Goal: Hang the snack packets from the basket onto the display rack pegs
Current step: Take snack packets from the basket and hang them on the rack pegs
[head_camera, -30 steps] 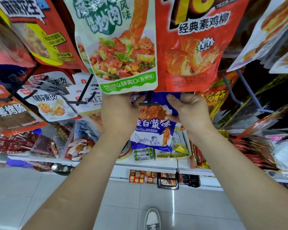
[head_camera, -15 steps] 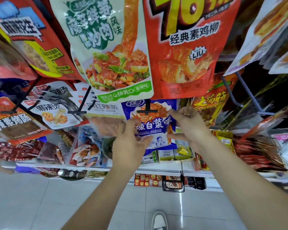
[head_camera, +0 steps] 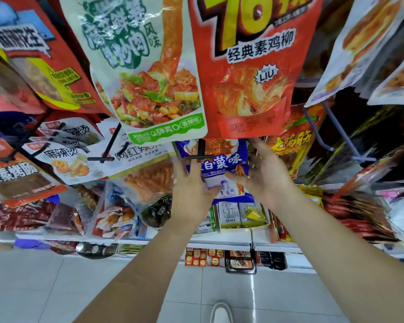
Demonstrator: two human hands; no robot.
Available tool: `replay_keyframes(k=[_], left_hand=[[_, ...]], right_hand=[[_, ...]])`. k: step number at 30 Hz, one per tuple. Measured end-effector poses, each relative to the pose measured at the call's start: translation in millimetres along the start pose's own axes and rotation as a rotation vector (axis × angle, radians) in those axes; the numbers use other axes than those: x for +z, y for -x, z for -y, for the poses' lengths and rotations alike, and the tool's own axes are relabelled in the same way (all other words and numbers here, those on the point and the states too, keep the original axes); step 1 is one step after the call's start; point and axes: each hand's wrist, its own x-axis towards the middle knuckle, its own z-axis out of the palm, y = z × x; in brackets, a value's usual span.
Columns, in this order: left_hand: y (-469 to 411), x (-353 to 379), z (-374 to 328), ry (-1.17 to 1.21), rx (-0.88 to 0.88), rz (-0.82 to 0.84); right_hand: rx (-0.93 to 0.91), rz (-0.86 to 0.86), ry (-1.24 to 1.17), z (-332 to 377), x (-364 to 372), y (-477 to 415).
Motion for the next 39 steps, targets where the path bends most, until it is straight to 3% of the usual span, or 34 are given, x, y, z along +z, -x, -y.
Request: replay_keyframes(k=[4,10,23,25,32,35,39], left_hand=[[10,1,-4,-0.106,0.077,0.057],[9,-6,-9,-0.094,-0.132,-0.001],[65,-30,-21,0.053,-0.068,-0.1],[78,-29,-24,0.06,-0.009,-0.072],[110,-31,-59,0.208,-0.062,0.111],[126,-21,-75,0.201,0.013,0.219],[154,-1,-96,0.152,0.19,0.383]], right_hand=[[-0.041,-0.023,-0.009,4,-9,2],[-0.062,-0.006,0.105,-5,-10,7],[-0.045,-0.1,0.444,-8,-52,64],[-0.01,-0.081,0.514,-3,-64,78],[-0.02,-0.024,0.881,11,-128,116],[-0.083,-0.043,1.15,17,-158,140],[-0.069,-0.135,1.339,12,-189,186]])
